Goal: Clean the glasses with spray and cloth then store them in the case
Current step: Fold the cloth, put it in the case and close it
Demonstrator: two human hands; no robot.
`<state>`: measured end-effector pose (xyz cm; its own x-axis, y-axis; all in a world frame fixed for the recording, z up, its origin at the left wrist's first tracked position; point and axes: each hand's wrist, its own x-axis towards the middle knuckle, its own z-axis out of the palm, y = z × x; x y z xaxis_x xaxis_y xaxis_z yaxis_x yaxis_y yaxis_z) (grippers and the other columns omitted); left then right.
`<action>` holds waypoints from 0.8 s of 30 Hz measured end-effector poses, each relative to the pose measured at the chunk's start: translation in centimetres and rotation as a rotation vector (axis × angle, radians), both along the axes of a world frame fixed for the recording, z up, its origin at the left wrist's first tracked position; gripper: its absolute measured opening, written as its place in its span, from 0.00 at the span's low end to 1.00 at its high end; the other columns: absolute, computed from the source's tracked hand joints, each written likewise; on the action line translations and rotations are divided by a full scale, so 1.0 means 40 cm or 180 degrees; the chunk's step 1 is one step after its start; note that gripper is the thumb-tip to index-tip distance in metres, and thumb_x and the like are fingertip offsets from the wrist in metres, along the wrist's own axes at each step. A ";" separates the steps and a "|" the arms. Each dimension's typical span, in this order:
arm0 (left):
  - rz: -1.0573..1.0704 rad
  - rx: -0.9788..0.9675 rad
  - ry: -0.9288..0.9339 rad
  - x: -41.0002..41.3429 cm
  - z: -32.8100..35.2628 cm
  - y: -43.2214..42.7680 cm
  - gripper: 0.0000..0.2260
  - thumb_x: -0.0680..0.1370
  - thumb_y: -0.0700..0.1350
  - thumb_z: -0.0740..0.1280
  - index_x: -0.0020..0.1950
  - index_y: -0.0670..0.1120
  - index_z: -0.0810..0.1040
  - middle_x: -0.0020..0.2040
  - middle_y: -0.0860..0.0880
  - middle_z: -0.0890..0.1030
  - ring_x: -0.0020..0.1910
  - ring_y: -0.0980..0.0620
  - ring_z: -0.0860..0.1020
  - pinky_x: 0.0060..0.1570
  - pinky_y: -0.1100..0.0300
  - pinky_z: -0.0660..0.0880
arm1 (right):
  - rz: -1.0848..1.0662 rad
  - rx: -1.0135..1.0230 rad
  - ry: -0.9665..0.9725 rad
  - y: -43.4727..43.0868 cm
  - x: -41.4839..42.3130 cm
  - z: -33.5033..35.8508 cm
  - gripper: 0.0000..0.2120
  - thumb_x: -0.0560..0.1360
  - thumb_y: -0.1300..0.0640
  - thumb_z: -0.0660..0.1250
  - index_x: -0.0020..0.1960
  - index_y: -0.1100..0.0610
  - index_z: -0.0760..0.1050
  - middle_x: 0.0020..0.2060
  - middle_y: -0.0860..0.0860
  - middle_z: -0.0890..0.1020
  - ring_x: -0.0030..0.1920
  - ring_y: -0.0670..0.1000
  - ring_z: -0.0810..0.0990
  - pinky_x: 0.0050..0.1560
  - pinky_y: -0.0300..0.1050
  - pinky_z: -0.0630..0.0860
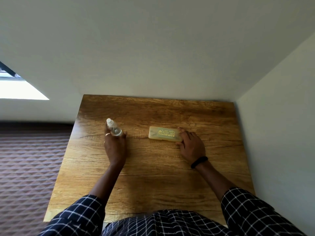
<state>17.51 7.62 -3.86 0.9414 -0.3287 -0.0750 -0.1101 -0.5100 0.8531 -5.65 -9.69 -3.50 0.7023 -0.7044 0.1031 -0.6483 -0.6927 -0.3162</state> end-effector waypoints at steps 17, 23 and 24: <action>-0.1486 0.0383 -0.0156 -0.107 0.028 -0.094 0.18 0.80 0.48 0.69 0.68 0.45 0.75 0.59 0.45 0.82 0.57 0.48 0.77 0.54 0.50 0.77 | -0.0321 0.0288 -0.0068 -0.034 -0.026 -0.006 0.27 0.70 0.56 0.74 0.67 0.55 0.71 0.56 0.53 0.82 0.53 0.57 0.79 0.47 0.51 0.80; -0.1603 0.0421 -0.0205 -0.093 0.015 -0.085 0.20 0.79 0.52 0.69 0.69 0.48 0.75 0.58 0.49 0.83 0.56 0.52 0.79 0.49 0.57 0.77 | -0.0365 0.0271 -0.0070 -0.028 -0.023 0.001 0.29 0.70 0.54 0.74 0.68 0.56 0.70 0.55 0.53 0.82 0.53 0.56 0.79 0.46 0.50 0.79; -0.1614 0.0417 -0.0203 -0.092 0.012 -0.083 0.20 0.79 0.51 0.69 0.70 0.48 0.74 0.59 0.48 0.83 0.56 0.52 0.78 0.49 0.58 0.77 | -0.0350 0.0261 -0.0073 -0.029 -0.024 -0.001 0.29 0.70 0.54 0.74 0.68 0.56 0.71 0.55 0.53 0.82 0.53 0.56 0.79 0.46 0.50 0.79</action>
<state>13.85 4.31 -3.37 0.6706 -0.7359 -0.0937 -0.4205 -0.4811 0.7692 -6.59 -10.86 -3.54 0.6186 -0.7837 0.0572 -0.7108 -0.5891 -0.3844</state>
